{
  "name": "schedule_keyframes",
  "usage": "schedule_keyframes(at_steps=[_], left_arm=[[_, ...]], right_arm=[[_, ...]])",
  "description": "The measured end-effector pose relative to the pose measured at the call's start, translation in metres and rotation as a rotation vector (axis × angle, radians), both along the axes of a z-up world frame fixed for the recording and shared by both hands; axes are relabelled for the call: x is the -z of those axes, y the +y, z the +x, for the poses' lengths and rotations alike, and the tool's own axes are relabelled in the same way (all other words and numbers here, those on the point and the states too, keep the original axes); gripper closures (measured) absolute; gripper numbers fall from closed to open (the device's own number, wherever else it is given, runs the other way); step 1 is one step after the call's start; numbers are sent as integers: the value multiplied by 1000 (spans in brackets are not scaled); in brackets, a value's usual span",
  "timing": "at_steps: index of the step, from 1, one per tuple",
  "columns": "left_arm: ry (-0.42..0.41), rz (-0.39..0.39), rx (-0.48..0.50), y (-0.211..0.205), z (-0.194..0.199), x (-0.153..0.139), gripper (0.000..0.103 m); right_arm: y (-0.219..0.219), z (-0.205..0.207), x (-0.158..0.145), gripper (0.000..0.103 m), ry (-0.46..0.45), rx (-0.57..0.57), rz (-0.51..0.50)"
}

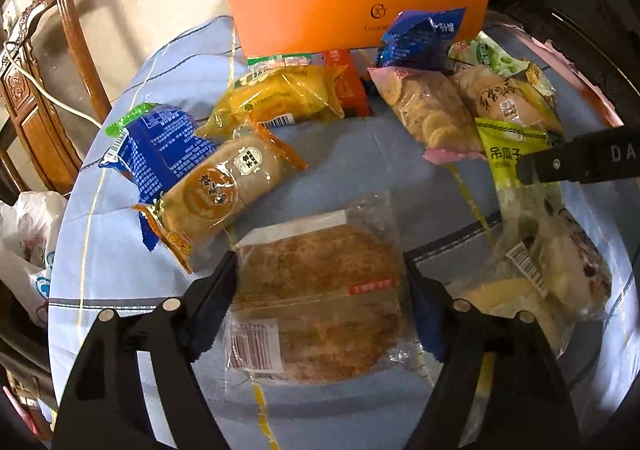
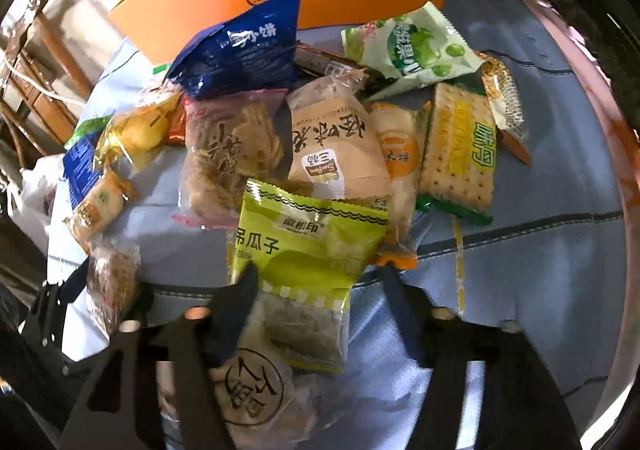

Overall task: Organize snacks
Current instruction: 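Grasp the square brown cake packet with the left tool while the right tool grasps the green seed bag, then lift both packets into the orange box and release them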

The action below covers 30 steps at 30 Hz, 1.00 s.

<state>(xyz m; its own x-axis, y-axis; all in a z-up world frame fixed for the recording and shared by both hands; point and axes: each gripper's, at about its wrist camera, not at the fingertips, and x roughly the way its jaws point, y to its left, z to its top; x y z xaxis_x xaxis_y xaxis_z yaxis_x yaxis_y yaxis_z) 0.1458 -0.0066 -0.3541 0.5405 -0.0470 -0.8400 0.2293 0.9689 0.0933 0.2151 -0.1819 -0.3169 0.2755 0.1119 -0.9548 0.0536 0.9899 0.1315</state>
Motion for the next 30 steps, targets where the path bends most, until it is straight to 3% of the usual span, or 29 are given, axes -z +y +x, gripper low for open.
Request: schedule_keyframes(at_steps=[6,9,11,17,23,30], left_arm=[[4,-2,-10,1,-1,0,25],[3,0,-11,2,-1,0,24],[1,-3,-10,4,-3,-1,24],[-20,-18,11,7,-8,-3,29],[-47,-129,-10,24,-12,-23,30],[-124,-188,0,33,-17,-62,30]], right_arm=[[42,7,10,25,0,-104,-187],[45,5,17,35,-8,-111,-215],[40,0,15,40,-18,-120,-188],[-4,-17,-11,40,-72,-37,-33],[-31,-34,-46,40,-147,18,9],[-52,-49,-72,40,-220,40,26]])
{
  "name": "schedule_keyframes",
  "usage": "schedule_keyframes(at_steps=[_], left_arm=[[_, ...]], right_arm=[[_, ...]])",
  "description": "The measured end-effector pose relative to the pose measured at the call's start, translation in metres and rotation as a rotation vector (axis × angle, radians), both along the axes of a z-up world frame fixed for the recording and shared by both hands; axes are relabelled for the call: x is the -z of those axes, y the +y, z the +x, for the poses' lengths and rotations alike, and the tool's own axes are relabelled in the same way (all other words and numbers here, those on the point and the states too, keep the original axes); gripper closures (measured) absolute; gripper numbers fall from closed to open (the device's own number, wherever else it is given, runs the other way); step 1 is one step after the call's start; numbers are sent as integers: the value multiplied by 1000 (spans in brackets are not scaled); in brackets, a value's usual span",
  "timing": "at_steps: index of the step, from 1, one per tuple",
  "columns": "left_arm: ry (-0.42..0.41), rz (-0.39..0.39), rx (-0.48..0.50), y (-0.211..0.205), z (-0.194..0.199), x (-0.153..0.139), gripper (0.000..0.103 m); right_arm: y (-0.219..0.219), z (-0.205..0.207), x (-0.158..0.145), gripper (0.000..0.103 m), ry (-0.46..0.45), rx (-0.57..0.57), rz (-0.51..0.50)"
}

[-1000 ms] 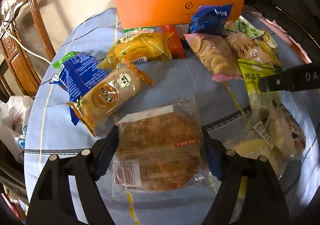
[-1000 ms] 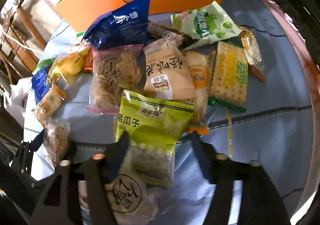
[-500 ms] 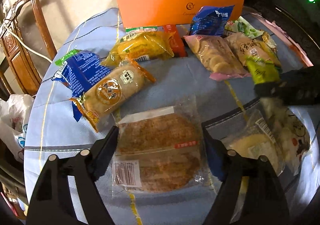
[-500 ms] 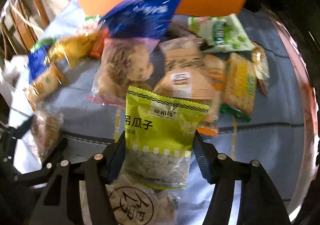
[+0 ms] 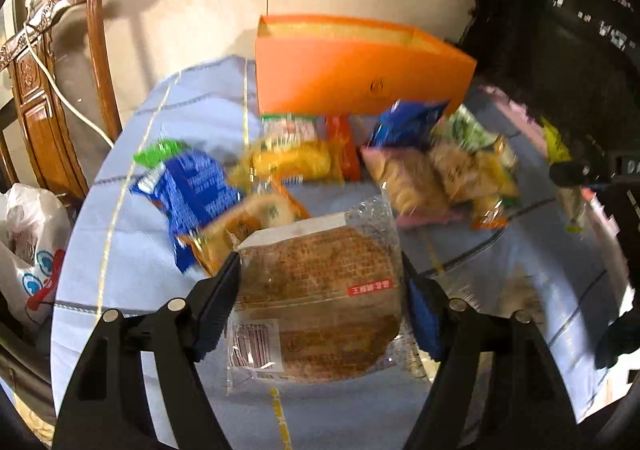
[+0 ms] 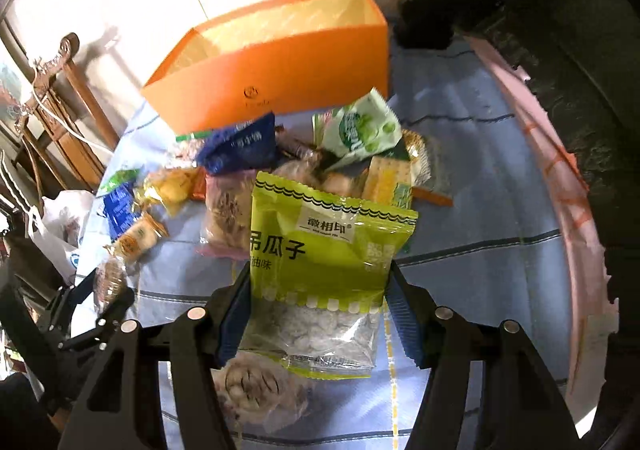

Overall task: Organize snacks
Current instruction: 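Lift both packets into the orange box and release them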

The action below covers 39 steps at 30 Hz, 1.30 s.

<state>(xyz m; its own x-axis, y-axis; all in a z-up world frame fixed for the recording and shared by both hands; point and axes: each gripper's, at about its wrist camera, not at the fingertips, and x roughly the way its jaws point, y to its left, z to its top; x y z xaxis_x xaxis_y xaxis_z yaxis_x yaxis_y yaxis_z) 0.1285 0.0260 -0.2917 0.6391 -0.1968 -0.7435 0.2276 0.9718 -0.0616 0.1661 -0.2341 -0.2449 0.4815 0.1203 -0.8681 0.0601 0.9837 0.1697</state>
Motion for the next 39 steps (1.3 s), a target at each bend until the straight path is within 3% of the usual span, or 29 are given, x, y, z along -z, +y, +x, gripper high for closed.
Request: schedule_keyframes(at_steps=[8,13,18,26,32,34,35,39], left_arm=[[-81,-22,33,-10,0,-50,30],[-136,-38,50,-20,17,-84,30],[-195,-60,55,-33,57,-126,30],[-306,-56,61,-60,145,-190,30],[-323,-18,43,-81,218,-203,28],[-292,-18,30,-85,246,-196,12],[-275,-16,13,-85,256,-191,8],[-231,10,-22,-72,266,-170,8]], right_arm=[[-3,-2,-50,40,-90,-25,24],[-5,14,-102,39,-193,-33,39],[-14,49,-155,39,-293,-21,77],[-25,132,-214,39,-396,-9,92],[-30,209,-215,38,-382,-37,80],[-31,235,-200,33,-358,-46,73],[-30,242,-193,29,-344,-36,41],[-34,245,-166,29,-309,-38,7]])
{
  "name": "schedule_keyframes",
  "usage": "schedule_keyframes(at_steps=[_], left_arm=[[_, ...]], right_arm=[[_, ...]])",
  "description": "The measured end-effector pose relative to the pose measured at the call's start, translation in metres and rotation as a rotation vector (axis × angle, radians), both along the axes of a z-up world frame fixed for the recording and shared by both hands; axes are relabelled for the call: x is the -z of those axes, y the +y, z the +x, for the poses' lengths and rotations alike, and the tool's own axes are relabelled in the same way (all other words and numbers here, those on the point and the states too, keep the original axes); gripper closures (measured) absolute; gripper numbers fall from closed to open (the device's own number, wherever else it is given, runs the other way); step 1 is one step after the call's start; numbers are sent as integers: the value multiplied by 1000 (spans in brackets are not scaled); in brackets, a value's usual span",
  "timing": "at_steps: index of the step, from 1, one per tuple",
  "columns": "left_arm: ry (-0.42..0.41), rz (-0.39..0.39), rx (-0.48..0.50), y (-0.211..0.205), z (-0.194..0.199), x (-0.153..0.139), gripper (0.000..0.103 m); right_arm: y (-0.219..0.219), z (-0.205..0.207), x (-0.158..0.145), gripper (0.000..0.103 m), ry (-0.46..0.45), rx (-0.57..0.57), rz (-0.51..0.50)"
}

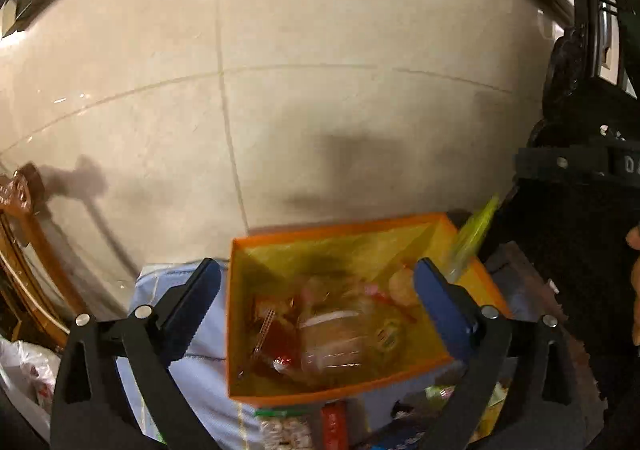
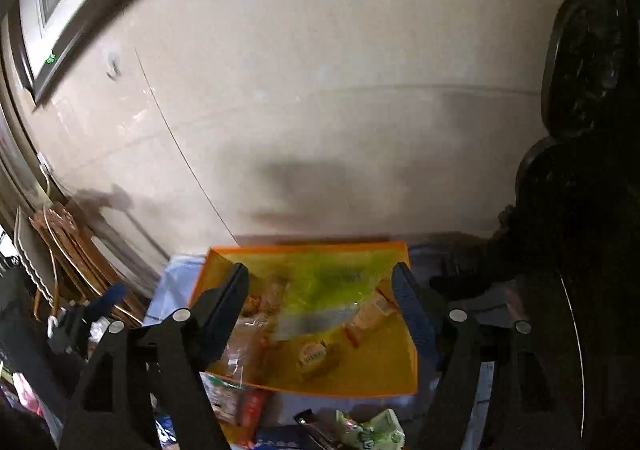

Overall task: Organize snacks
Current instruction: 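Lift both packets into the orange box and release them, then grasp the white printed bun bag with the right tool while the left tool grasps the round clear cake packet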

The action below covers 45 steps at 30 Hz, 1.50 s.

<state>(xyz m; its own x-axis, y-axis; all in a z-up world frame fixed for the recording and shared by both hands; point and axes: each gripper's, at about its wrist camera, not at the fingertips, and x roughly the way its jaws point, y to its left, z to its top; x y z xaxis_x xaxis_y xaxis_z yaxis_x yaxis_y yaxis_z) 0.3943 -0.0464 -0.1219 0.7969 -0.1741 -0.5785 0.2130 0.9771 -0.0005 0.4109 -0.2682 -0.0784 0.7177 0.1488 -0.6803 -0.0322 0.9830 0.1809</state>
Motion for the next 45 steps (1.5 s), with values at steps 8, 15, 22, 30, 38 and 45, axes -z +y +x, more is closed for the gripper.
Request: schedule_keyframes(at_steps=[8,15,22,30,38,45], left_arm=[[61,10,-25,50,-60,47,8],[190,74,44,76,-165,112,7],[291,46,267,65,-254,158,7],[307,69,410,33,-296,187,7],[317,174,479,-11,-301,217,7],[348,184,417,-23,-289,228,7]], right_arm=[[9,-65,55,22,115,17,33],[60,-189,144,22,373,-222,36],[72,-270,186,22,439,-447,-35],[87,-290,212,22,452,-479,-102],[83,-275,234,23,487,-449,-43],[82,-259,249,48,526,-428,-82]])
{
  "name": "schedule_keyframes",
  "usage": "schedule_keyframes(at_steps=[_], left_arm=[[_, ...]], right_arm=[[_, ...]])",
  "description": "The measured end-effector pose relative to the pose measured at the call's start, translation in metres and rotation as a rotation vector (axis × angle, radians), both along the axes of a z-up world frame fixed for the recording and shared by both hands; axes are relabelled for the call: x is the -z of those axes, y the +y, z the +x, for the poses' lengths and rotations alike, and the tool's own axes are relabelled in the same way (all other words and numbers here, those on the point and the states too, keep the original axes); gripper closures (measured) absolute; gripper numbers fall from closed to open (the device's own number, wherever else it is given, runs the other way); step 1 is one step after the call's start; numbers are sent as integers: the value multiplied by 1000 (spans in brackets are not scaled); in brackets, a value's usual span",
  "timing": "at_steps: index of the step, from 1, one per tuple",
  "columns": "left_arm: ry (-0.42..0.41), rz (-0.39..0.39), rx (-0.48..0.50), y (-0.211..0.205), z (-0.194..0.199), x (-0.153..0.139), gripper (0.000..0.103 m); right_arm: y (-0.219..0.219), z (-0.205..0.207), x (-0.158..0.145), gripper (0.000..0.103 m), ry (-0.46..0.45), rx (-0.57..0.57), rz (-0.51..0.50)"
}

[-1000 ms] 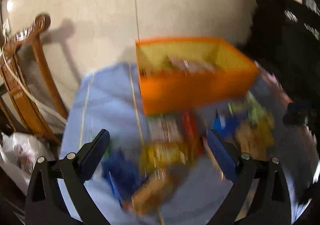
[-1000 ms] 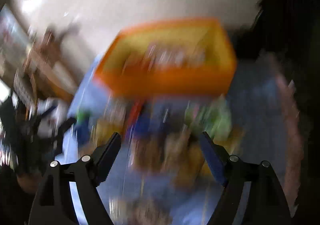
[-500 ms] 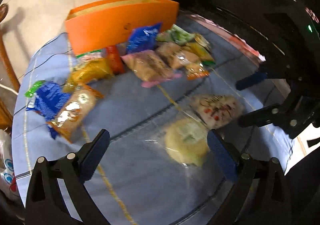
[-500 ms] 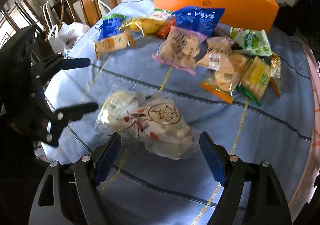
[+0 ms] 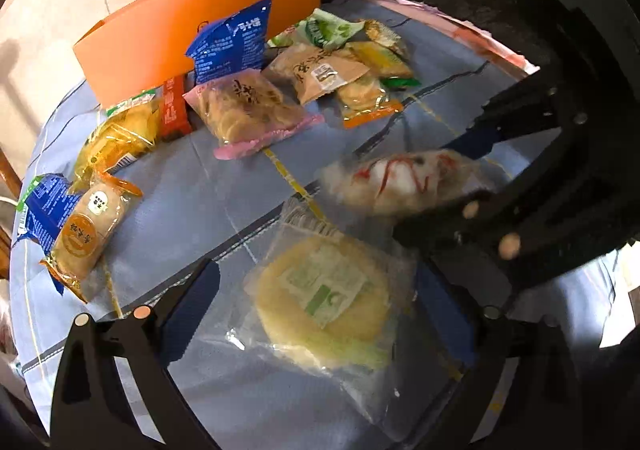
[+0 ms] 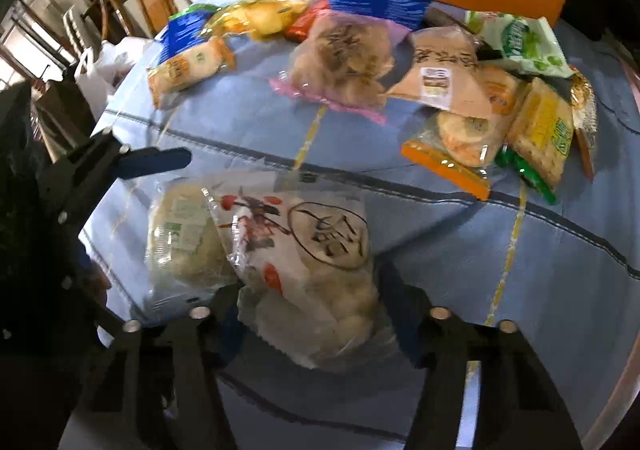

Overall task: Organize snacks
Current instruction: 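Grasp the white printed bun bag with the right tool while the left tool grasps the round clear cake packet, then carry both packets over the orange box and open both tools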

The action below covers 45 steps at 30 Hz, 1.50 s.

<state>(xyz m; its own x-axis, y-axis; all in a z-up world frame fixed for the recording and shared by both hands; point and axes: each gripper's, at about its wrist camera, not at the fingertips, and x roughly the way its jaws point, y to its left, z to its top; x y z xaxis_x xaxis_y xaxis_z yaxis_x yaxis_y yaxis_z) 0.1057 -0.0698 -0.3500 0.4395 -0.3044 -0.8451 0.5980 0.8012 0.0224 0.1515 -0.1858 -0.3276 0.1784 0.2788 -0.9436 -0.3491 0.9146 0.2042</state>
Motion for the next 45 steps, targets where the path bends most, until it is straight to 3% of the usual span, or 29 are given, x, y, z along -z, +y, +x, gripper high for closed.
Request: schedule_keyframes(at_steps=[7,11,12,13,15,16,19,23,26,28,31,36,38,39,45], left_arm=[[-15,-9,-35,2,10,-5,7],[21,-24,-74,4,20,3,6],[33,-46,-96,8,23,5,11],[42,-64,-105,10,25,5,31],[53,-80,-122,13,26,5,36],[51,-92,-113,13,25,3,48],[39,-78,-115,12,19,0,51],[62,-92,-158,21,16,-2,52],[46,-107,-184,33,10,-8,33],[15,-124,-184,40,2,-15,11],[5,-110,-170,39,-5,-18,10],[41,-24,-159,36,-10,3,10],[87,-48,-176,41,-8,10,26],[70,-44,-176,41,-10,9,39],[78,-73,-164,48,-12,1,45]], right_arm=[[-33,2,-14,50,-30,91,24],[-42,5,-12,50,-19,127,8],[-42,4,-12,50,-18,128,6],[-41,3,-13,50,-20,127,6],[-39,1,-15,50,-25,122,8],[-37,1,-16,50,-27,121,8],[-35,1,-19,50,-37,128,8],[-36,0,-24,50,-47,138,14],[-35,-1,-25,50,-49,143,20],[-34,-3,-24,50,-46,149,22],[-31,-5,-23,50,-40,151,24],[-25,-7,-27,50,-49,141,22],[-22,-9,-30,50,-57,138,20],[-22,-10,-32,50,-60,137,20],[-23,-14,-36,50,-63,141,12]])
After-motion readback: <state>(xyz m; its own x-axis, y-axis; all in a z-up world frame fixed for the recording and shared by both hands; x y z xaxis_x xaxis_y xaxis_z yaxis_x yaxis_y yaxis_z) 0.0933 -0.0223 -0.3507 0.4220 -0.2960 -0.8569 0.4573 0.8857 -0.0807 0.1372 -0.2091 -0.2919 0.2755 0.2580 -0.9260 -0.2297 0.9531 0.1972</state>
